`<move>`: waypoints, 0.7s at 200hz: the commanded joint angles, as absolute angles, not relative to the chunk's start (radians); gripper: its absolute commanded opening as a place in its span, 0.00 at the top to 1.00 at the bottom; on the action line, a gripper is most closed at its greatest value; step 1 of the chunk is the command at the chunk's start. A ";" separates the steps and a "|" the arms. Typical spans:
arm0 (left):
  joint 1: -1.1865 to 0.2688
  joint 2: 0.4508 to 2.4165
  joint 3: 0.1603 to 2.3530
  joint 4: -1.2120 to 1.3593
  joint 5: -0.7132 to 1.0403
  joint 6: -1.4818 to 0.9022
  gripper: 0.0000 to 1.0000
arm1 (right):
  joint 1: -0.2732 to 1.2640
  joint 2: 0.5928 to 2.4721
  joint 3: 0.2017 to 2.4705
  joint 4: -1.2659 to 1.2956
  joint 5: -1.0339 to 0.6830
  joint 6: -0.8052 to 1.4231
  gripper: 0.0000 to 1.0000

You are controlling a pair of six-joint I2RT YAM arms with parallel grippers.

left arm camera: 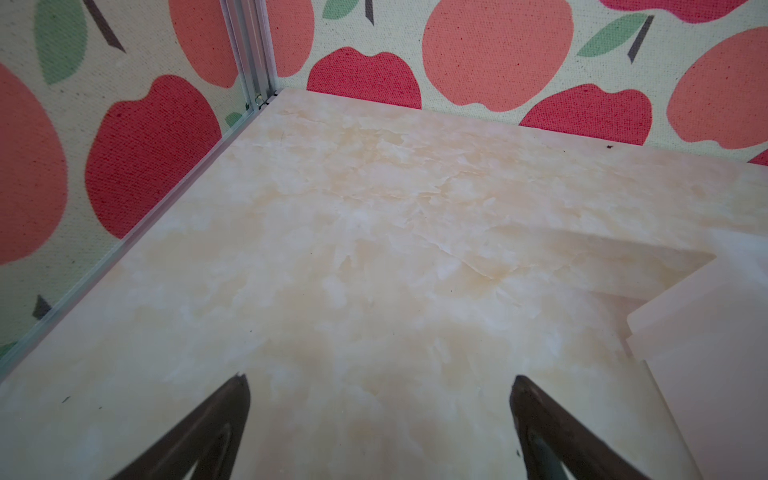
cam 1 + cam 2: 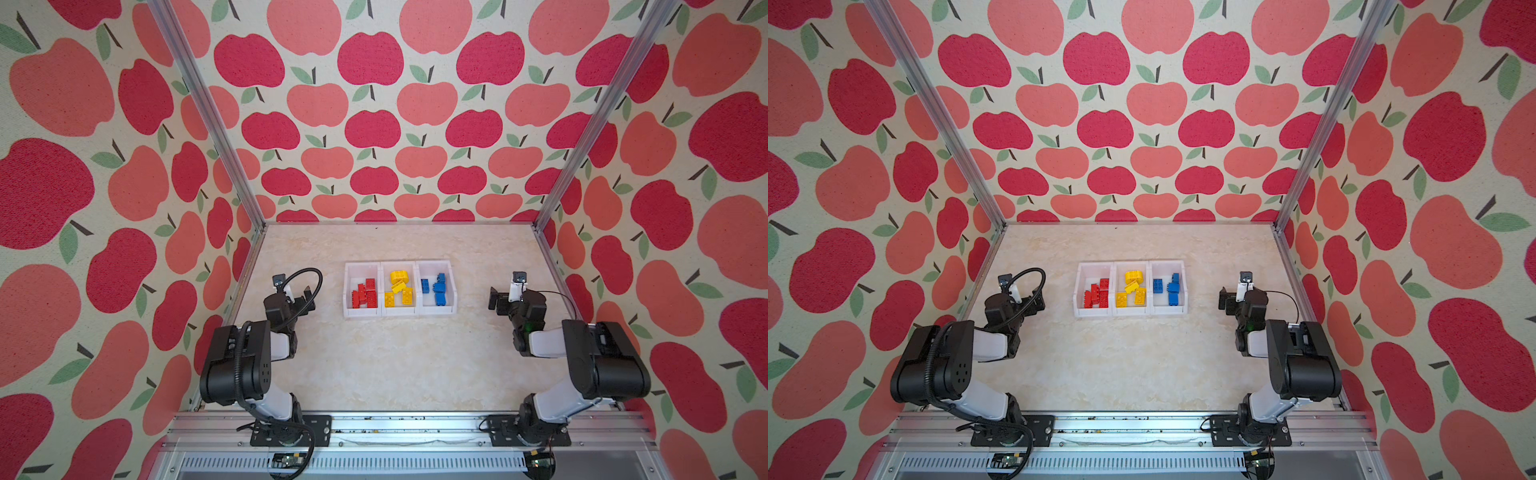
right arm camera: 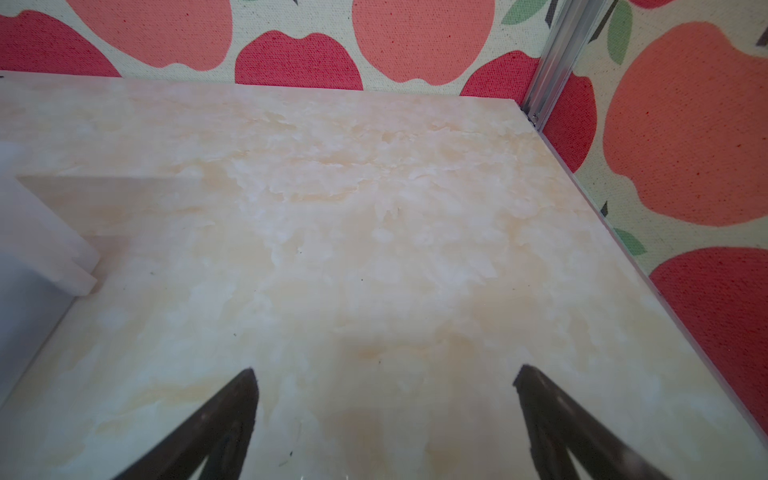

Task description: Sort the legos into containers by color

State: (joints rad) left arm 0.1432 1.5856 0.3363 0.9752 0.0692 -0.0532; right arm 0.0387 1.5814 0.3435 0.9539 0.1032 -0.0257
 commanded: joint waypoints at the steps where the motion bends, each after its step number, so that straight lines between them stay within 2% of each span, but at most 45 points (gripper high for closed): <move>1: 0.140 1.600 0.333 1.036 0.043 -0.053 0.00 | 0.040 1.589 0.322 1.069 0.137 -0.014 0.01; 140: 0.132 1.602 0.345 1.016 0.025 -0.051 0.01 | 0.043 1.587 0.352 1.012 0.094 -0.028 0.01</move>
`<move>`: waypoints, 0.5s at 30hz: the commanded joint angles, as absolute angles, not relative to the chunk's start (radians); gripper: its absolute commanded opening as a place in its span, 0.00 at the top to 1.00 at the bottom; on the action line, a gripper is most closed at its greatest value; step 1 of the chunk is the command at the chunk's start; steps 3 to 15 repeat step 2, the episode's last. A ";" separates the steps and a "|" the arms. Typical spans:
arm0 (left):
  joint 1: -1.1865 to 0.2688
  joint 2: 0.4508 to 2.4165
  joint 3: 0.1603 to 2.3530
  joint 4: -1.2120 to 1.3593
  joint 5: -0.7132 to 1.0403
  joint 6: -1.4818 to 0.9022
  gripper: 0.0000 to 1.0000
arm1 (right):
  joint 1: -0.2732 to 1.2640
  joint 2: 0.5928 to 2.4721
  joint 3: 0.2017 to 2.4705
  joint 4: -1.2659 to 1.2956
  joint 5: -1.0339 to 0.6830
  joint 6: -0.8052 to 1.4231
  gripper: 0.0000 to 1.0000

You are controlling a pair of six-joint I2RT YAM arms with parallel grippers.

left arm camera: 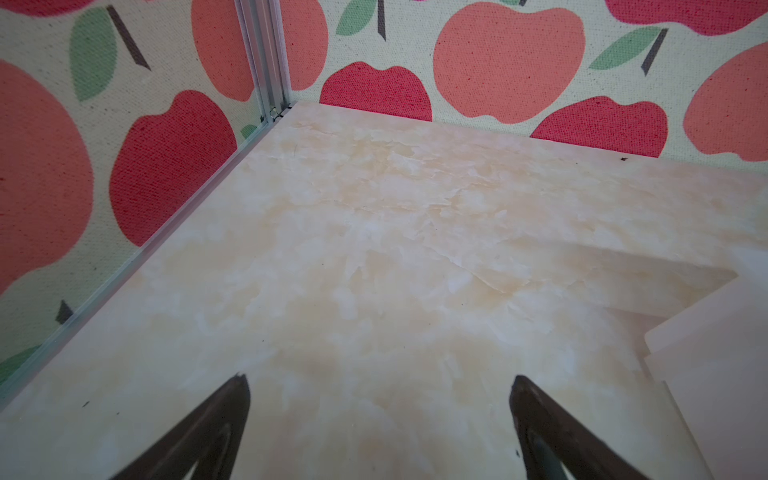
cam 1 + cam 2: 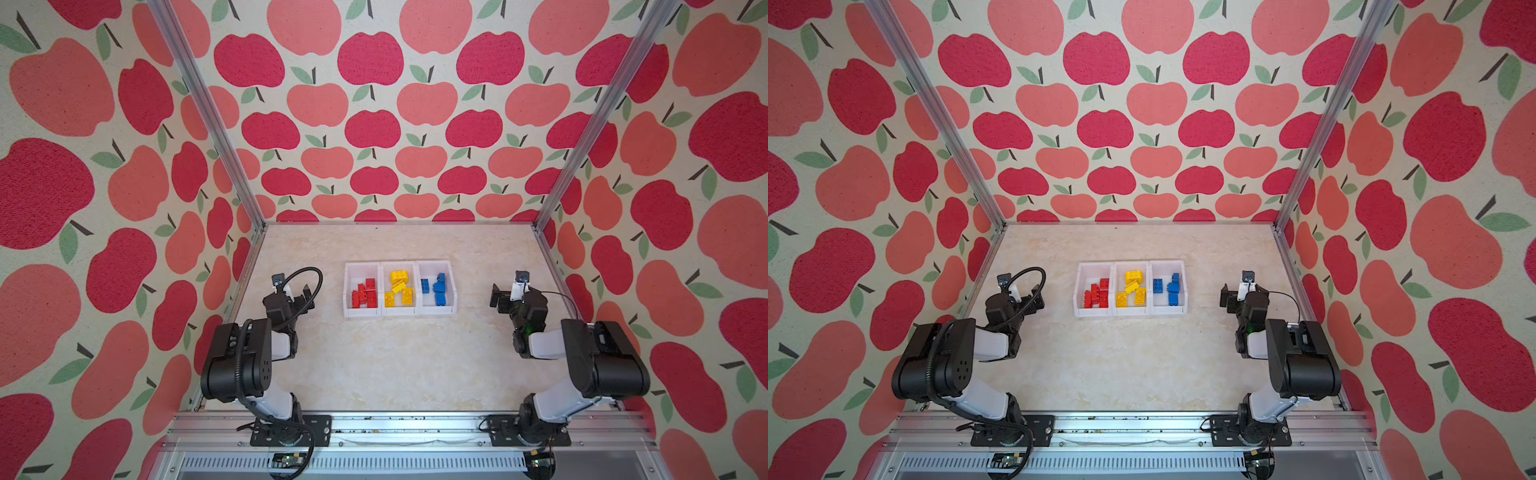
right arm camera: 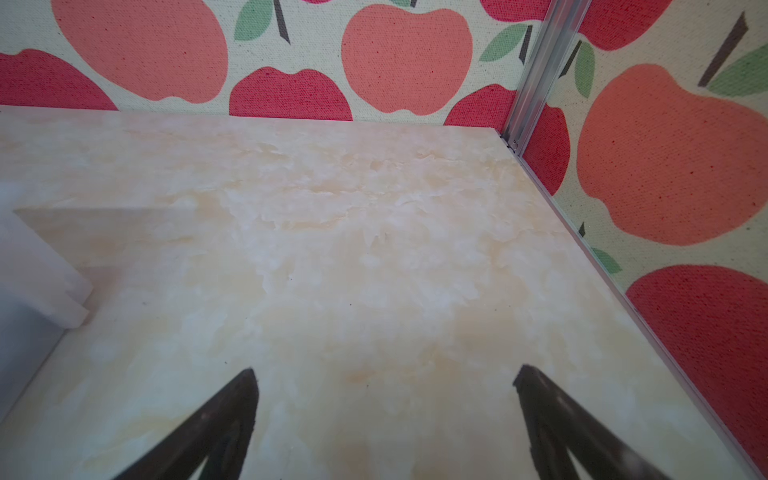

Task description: Sort the legos into containers by color

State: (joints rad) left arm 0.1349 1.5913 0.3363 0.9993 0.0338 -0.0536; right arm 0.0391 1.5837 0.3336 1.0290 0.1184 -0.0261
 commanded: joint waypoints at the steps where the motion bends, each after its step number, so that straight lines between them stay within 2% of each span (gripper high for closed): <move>1: 0.132 1.602 0.345 1.017 0.024 -0.051 0.01 | 0.043 1.587 0.352 1.012 0.095 -0.028 0.01; 15: 0.132 1.602 0.345 1.016 0.024 -0.051 0.01 | 0.042 1.586 0.349 1.017 0.091 -0.029 0.01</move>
